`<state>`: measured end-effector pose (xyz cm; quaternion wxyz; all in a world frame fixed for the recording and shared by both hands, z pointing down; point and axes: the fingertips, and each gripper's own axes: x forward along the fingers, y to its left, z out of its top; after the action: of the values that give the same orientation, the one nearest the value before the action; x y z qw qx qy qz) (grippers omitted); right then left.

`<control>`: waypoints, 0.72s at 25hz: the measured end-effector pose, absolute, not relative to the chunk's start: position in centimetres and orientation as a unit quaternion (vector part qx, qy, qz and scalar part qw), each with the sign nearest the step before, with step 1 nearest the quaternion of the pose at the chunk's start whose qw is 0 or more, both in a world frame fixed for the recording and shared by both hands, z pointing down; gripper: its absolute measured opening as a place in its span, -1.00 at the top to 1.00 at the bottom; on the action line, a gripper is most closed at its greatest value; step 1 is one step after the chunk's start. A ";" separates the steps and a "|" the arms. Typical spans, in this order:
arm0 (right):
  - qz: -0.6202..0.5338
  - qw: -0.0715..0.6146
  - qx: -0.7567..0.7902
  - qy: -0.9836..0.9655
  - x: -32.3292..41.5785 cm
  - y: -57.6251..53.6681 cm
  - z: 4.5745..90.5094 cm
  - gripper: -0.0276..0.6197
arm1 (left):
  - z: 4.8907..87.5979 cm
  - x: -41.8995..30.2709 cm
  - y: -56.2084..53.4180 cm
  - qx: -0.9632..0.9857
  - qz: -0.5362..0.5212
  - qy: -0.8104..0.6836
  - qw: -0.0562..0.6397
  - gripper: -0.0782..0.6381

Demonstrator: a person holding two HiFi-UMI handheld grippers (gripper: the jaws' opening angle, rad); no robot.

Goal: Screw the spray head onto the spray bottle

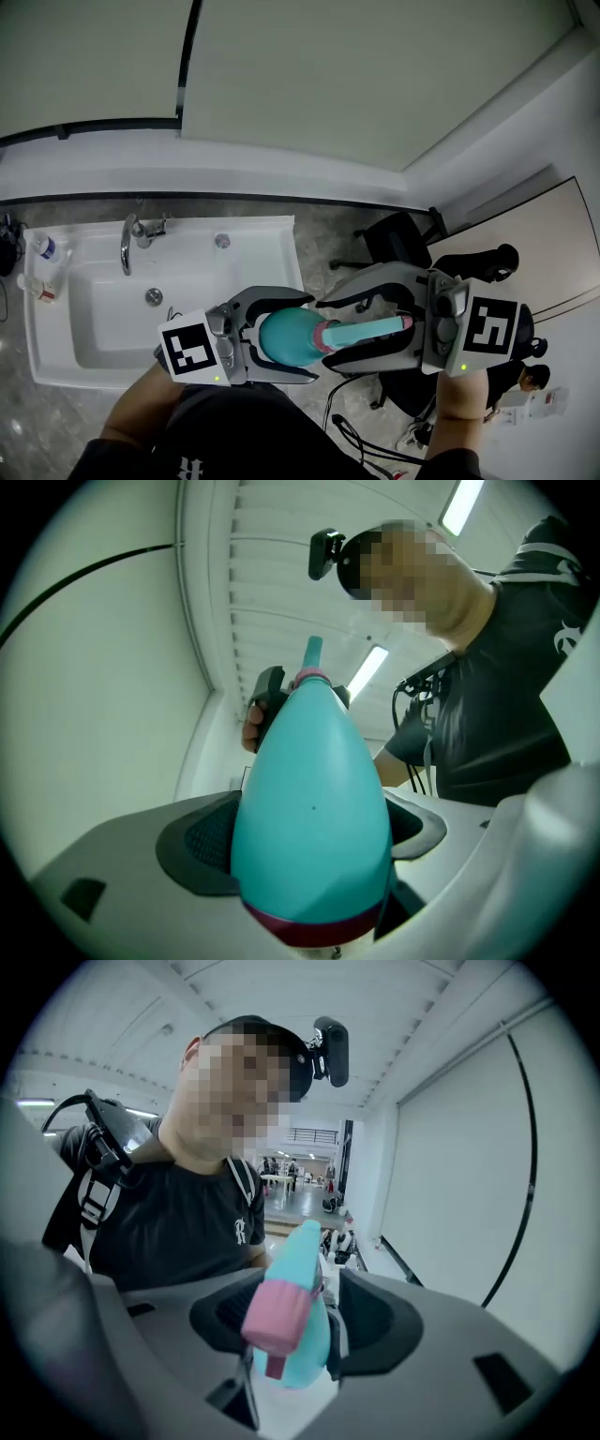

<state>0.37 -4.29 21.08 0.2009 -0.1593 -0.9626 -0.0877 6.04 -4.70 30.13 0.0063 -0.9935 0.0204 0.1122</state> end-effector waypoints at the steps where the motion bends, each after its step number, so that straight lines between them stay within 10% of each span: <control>1: -0.077 0.193 -0.162 -0.965 0.3 -4.2 21.1 0.23 | 30.0 6.1 -4.6 -0.993 0.113 0.017 0.005 -0.41; 18: -0.039 0.218 0.008 -0.975 -0.8 -8.6 22.3 0.49 | 32.0 4.5 -9.7 -0.982 0.041 0.183 0.006 -0.41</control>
<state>-0.83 -8.60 22.26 0.2177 0.0081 -0.9752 -0.0389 4.54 -9.71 31.97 0.0058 -0.9822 0.1835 0.0407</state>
